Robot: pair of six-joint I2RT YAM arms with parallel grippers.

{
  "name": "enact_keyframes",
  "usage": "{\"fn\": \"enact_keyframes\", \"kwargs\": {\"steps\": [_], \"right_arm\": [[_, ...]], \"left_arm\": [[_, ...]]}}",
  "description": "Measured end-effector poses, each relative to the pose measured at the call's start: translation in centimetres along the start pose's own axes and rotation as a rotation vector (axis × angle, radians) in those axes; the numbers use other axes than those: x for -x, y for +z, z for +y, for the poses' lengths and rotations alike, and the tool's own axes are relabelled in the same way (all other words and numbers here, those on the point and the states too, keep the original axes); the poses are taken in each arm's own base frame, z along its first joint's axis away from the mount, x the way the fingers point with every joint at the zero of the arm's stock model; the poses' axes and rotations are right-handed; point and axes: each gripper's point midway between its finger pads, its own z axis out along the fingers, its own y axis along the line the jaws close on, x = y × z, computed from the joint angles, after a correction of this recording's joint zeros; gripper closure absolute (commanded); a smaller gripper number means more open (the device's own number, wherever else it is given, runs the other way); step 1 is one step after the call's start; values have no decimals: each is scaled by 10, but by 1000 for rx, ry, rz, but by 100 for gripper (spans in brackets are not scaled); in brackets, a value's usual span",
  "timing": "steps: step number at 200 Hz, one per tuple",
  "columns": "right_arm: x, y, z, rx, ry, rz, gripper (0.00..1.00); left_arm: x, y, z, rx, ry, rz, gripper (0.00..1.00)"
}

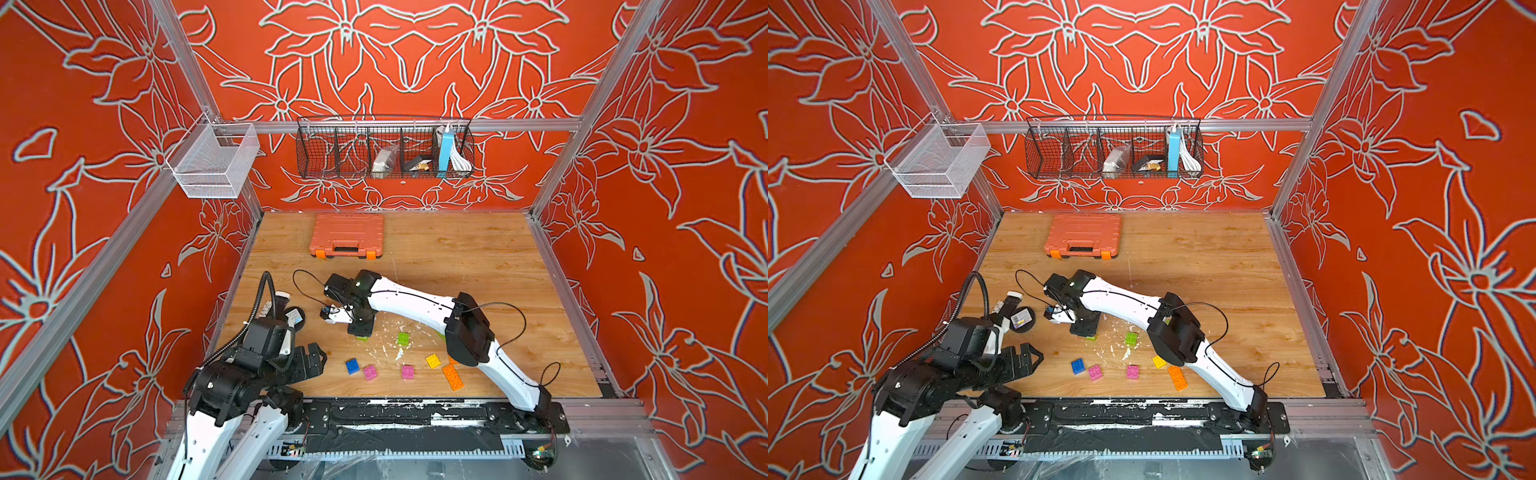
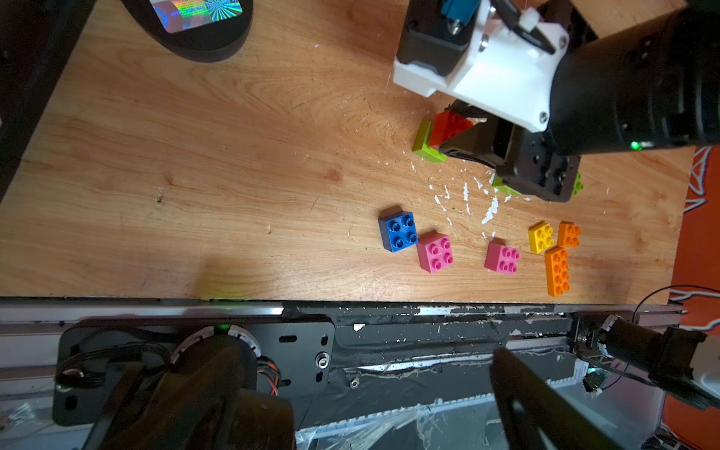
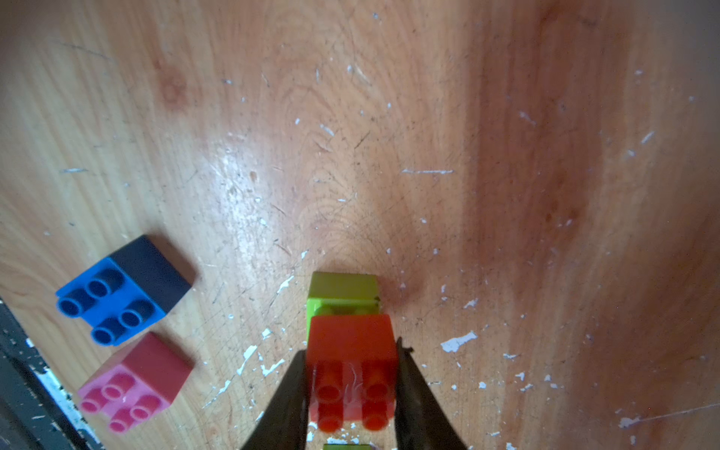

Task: Assemble the letter r with lego
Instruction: Assemble the lego brick with the lego brick.

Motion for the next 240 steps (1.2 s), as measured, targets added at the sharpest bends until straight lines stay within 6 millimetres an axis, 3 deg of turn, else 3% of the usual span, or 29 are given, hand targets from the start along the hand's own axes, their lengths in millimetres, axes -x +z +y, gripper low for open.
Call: {"fn": "enact_keyframes", "kwargs": {"steps": [240], "right_arm": [[-3,-2,-4,-14,39,38,100]], "left_arm": [[-1,2,-2,-11,3,9,0]]}}
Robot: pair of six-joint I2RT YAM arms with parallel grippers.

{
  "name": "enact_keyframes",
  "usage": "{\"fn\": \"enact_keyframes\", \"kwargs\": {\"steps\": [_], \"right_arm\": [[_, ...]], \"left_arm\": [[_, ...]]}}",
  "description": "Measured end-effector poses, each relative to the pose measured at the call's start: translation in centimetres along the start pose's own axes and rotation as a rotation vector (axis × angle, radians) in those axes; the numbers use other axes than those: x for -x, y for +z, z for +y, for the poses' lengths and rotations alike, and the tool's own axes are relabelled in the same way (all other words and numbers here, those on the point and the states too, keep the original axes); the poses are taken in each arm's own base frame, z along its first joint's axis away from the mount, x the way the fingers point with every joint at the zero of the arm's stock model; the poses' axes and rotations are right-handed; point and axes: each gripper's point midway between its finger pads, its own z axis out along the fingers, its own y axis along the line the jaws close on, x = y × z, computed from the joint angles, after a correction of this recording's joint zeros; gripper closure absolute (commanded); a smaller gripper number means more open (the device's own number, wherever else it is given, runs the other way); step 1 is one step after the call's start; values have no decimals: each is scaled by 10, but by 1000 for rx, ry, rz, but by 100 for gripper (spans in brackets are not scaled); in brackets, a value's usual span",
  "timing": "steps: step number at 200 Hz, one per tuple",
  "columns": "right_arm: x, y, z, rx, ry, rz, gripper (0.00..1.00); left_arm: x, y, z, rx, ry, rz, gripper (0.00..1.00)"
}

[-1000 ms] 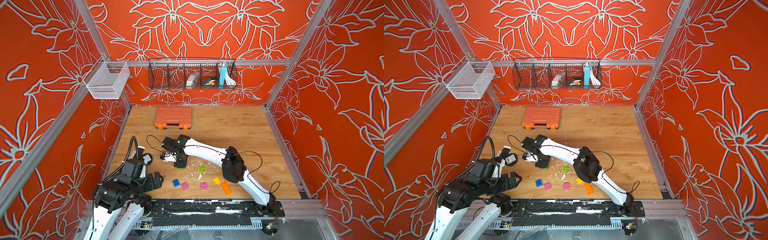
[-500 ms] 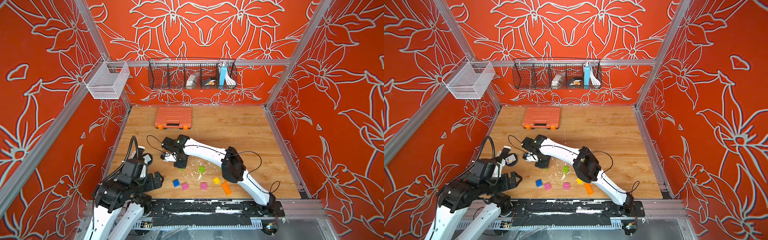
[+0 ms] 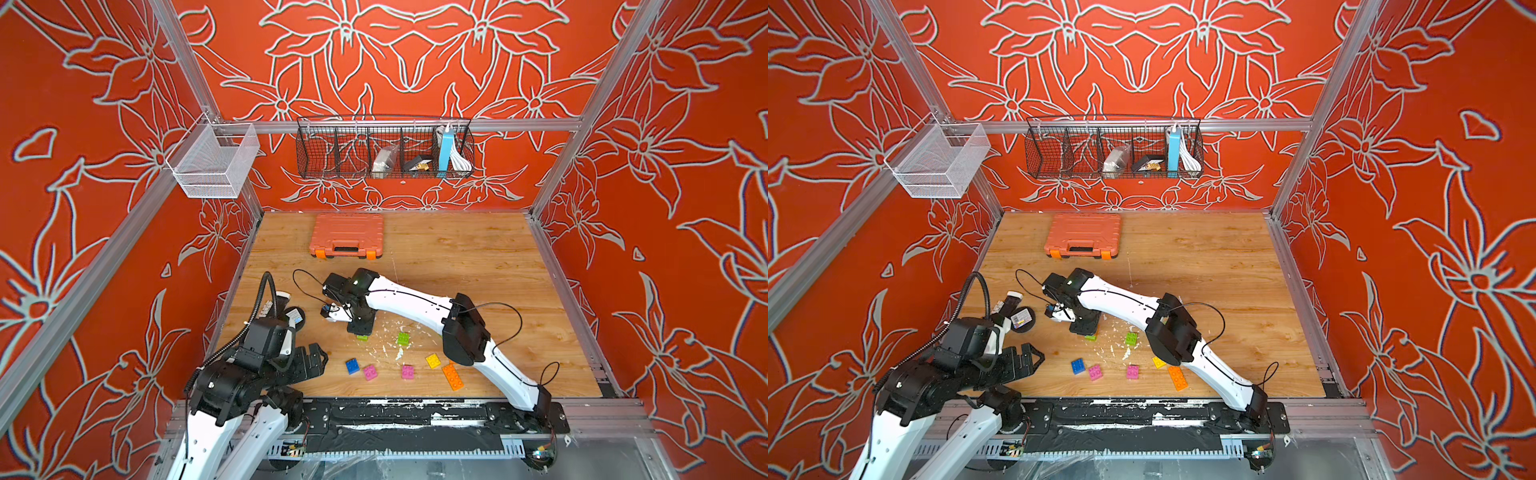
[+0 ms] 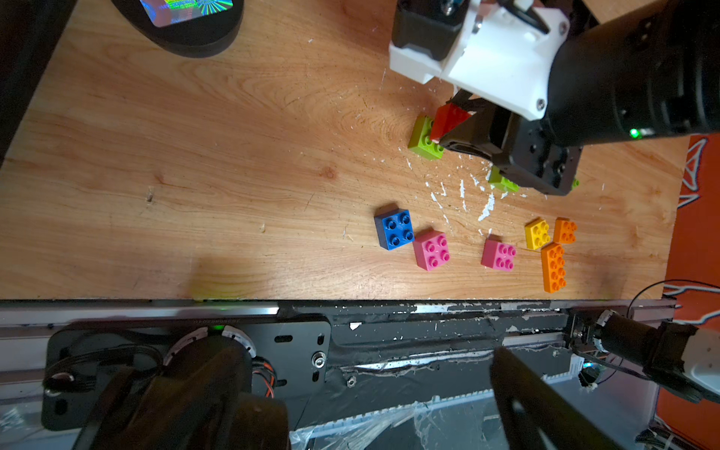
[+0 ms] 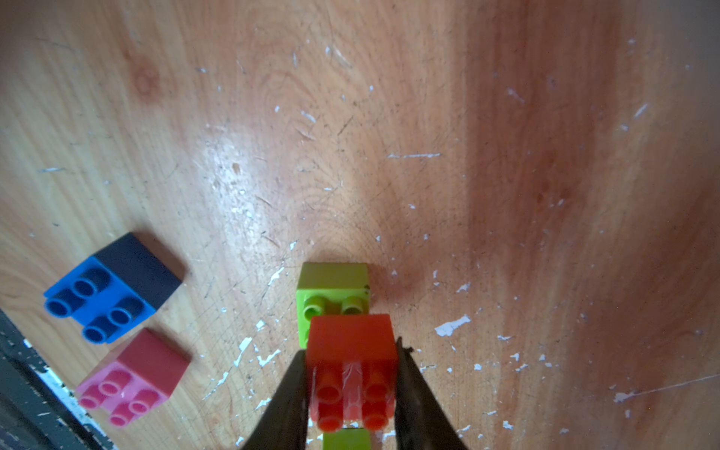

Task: Assemble the letter r with lego
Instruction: Assemble the lego brick with the lego brick.

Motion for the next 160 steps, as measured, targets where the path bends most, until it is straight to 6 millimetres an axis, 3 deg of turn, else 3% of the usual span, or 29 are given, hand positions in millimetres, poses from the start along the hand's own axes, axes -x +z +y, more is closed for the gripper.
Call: {"fn": "enact_keyframes", "kwargs": {"steps": [160], "right_arm": [[3,3,4,18,18,4,100]], "left_arm": [[-1,1,-1,-3,8,5,0]]}}
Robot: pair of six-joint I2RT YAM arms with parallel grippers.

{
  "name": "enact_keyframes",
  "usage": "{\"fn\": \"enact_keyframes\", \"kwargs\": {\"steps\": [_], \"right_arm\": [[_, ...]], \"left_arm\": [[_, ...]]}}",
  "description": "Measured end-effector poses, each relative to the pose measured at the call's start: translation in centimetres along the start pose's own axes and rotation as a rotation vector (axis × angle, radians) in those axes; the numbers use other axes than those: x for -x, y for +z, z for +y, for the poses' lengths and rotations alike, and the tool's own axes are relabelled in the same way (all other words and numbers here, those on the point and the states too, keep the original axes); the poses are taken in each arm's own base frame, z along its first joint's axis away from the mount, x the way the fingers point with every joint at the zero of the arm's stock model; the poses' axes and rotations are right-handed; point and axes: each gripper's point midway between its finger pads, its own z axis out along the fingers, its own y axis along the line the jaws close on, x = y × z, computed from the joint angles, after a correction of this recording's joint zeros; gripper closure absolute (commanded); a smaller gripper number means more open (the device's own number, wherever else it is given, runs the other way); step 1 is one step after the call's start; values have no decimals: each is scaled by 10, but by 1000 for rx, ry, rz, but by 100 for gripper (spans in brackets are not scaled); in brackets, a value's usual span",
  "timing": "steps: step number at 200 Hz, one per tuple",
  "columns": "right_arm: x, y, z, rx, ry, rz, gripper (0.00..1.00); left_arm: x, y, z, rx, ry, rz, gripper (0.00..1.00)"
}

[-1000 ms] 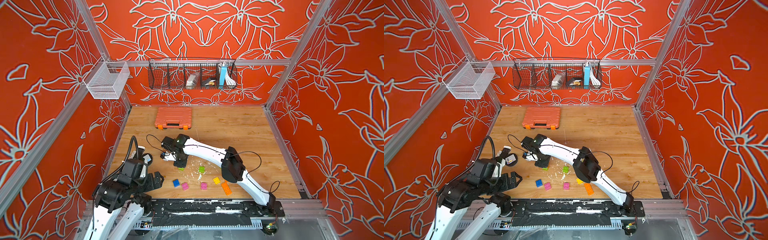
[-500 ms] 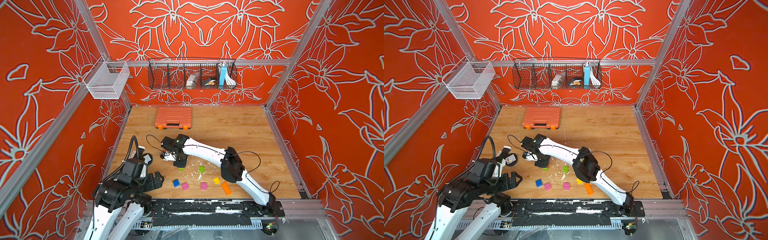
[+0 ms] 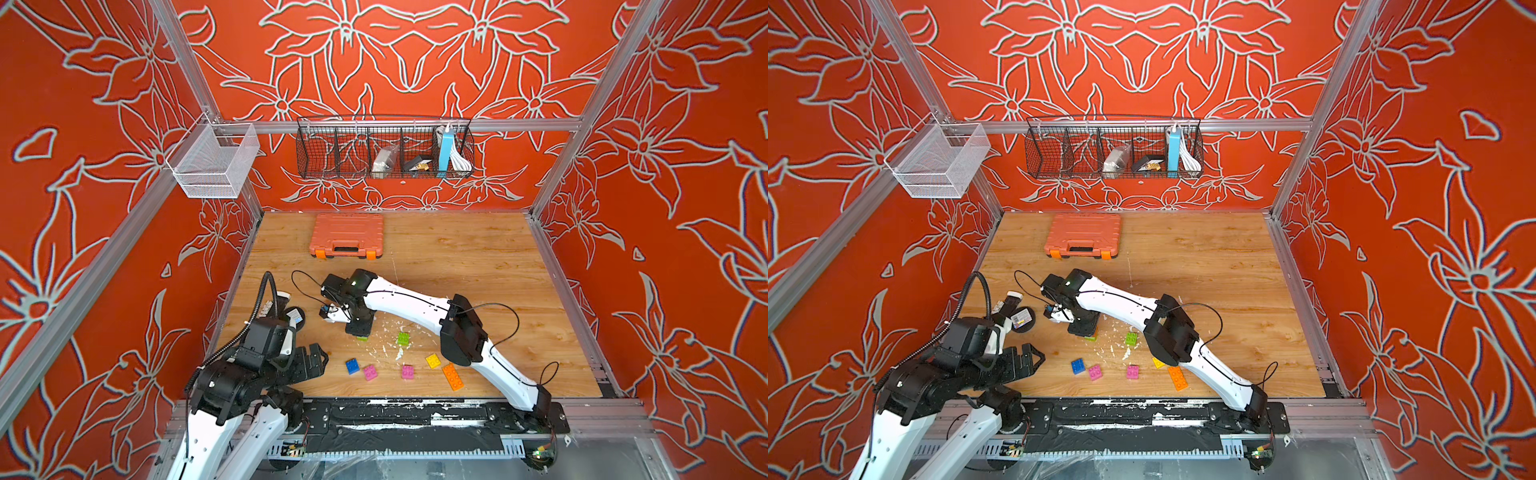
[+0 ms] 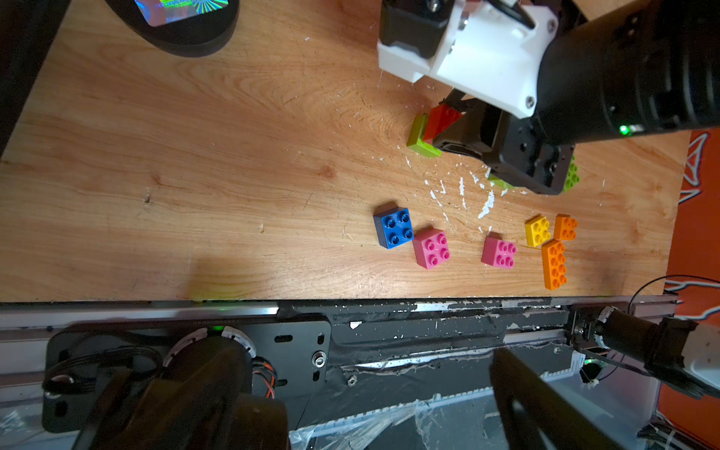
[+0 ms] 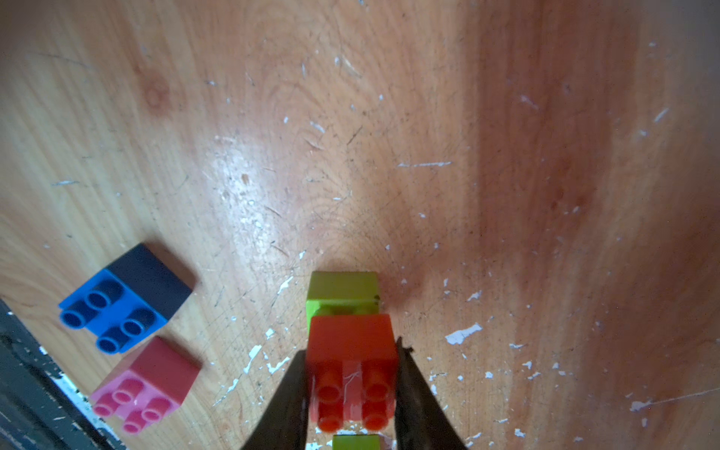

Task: Assemble the letter r with lego
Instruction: Assemble the lego brick with the lego brick.

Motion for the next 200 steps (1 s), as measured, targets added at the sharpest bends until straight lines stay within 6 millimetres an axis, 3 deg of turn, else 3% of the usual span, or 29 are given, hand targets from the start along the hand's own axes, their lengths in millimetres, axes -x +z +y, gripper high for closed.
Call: {"fn": "enact_keyframes", "kwargs": {"steps": [200], "right_arm": [[2,10,4,14,67,-45,100]], "left_arm": [[1,1,0,-2,2,-2,0]]}}
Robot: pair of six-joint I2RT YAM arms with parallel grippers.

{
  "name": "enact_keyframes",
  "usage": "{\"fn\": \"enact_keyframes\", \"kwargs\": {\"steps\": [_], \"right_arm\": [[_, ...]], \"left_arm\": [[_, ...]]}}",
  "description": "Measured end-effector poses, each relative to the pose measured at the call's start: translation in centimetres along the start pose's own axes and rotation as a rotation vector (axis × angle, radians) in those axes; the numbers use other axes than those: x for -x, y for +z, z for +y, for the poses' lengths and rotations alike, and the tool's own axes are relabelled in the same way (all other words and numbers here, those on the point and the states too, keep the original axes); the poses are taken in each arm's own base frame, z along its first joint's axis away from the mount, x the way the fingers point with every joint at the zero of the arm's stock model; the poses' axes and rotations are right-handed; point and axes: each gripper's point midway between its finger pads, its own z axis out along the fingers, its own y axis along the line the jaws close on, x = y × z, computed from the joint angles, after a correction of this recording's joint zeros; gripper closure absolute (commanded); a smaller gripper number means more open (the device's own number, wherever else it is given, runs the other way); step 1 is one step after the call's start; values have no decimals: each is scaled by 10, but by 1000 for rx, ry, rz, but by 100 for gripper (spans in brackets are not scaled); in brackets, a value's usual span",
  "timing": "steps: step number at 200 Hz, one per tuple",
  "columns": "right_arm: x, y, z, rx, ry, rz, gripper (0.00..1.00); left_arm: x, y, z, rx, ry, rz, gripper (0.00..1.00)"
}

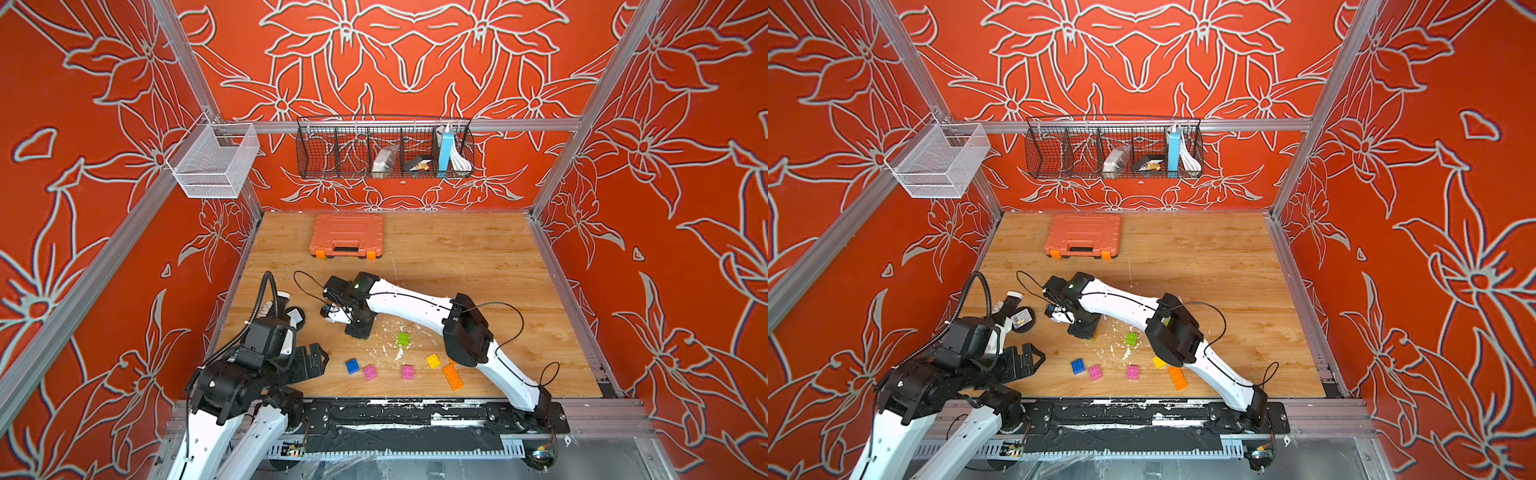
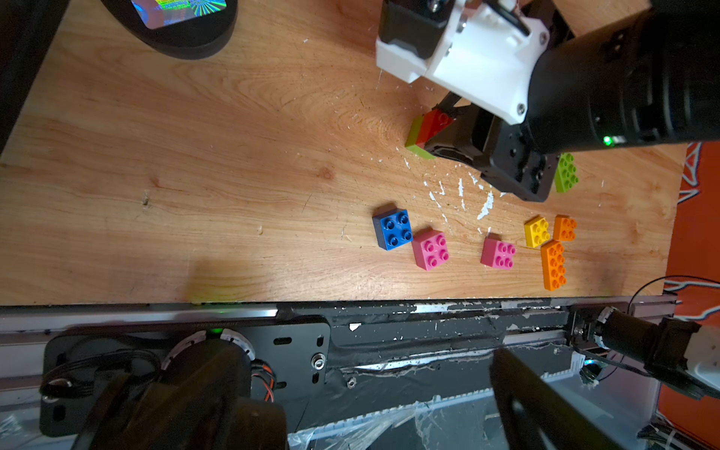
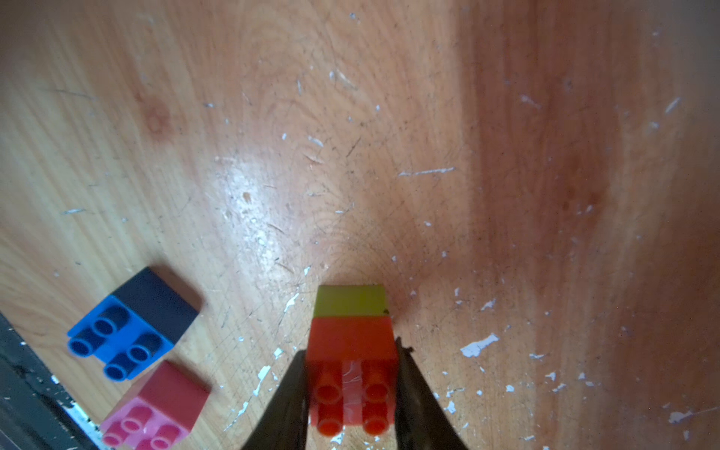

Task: Assemble the letter r with lego
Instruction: Assemble the lego brick with the lego brick.

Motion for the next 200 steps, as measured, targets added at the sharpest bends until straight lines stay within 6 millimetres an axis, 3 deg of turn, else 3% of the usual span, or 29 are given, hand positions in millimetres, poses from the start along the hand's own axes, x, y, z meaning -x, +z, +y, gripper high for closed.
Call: {"fn": "enact_keyframes", "kwargs": {"steps": [125,200], "right_arm": [[-13,5,-4,-34,47,-69,100],[-54,1,-24,-42,134,-88,100]], "left_arm": [[-1,1,-1,-5,0,11,0],[0,5,-1,18,-8,44,1]]}}
